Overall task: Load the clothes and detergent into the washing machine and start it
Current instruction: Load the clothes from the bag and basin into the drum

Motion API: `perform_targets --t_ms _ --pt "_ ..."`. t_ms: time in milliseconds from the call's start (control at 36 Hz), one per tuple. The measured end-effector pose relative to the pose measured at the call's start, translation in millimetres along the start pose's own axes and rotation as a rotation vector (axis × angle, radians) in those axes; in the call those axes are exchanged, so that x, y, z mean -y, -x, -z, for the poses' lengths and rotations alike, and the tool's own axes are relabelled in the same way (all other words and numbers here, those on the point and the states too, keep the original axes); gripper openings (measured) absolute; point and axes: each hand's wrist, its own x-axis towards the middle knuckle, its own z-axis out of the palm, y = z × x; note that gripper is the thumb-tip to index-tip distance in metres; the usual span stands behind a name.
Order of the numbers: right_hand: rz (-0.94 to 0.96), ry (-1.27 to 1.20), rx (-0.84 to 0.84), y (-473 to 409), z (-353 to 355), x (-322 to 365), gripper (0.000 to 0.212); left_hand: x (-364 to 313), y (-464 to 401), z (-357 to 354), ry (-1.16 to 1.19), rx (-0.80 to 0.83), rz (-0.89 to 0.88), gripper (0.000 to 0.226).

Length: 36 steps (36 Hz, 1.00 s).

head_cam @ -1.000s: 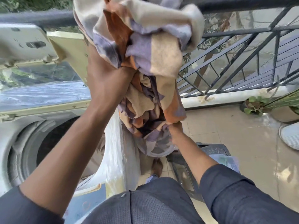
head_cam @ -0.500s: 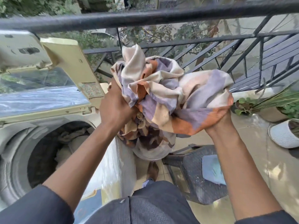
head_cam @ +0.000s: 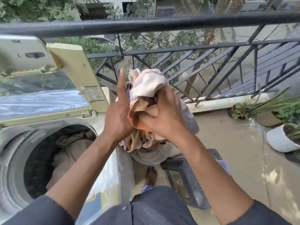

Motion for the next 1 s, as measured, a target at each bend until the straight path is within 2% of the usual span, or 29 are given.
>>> perform_targets --t_ms 83,167,250,333,417,500,528,611,667,694,750,806,889,944,1000 --pt "-0.033 0.052 0.010 -4.9 -4.8 2.4 0.094 2.7 7.7 -5.4 -0.017 -0.005 -0.053 0.116" --pt "-0.039 0.080 -0.008 -9.5 -3.0 8.9 0.090 3.8 9.0 -8.6 -0.034 0.003 -0.077 0.100" --pt "-0.053 0.106 -0.008 -13.0 0.7 11.6 0.088 1.6 3.6 -5.1 -0.092 0.008 -0.157 0.102" --pt "-0.056 0.085 0.029 -16.7 3.2 9.8 0.088 1.8 -6.1 1.6 -0.127 0.092 -0.184 0.098" --pt "-0.050 -0.150 0.119 -23.4 9.8 -2.4 0.087 2.8 -10.7 5.3 -0.127 0.128 -0.143 0.081" --pt "0.004 -0.630 0.235 -23.8 21.5 -27.2 0.064 5.5 -9.0 3.5 -0.099 0.117 -0.049 0.059" --pt "0.006 -0.769 0.224 -23.3 24.5 -37.1 0.058 7.2 -9.2 3.5 -0.083 0.114 -0.012 0.055" --pt "-0.123 -0.955 -0.052 -26.8 22.3 -69.7 0.038 7.1 -14.1 8.5 -0.048 0.116 0.049 0.047" --pt "-0.277 -0.827 -0.288 -30.7 6.2 -98.7 0.027 2.3 -17.8 13.8 -0.032 0.111 0.052 0.043" --pt "-0.364 -0.705 -0.370 -31.4 -4.2 -115.1 0.028 -1.7 -19.0 16.8 -0.010 0.098 0.042 0.041" --pt "-0.523 -0.508 -0.395 -28.7 -22.7 -149.9 0.041 -11.0 -22.5 23.6 0.036 0.062 0.030 0.038" --pt "-0.657 -0.346 -0.230 -24.6 -40.9 -187.9 0.048 -18.9 -27.1 30.9 0.078 0.017 0.017 0.038" --pt "-0.741 -0.017 0.312 -15.4 -68.0 -231.3 0.072 -27.2 -35.2 40.1 0.148 -0.027 0.021 0.044" --pt "-0.741 0.137 0.613 -9.2 -82.2 -234.1 0.083 -33.3 -38.8 47.2 0.234 -0.041 0.043 0.047" --pt "-0.684 0.130 0.758 -8.8 -95.1 -221.8 0.105 -41.9 -42.0 54.6 0.289 -0.058 0.033 0.051"
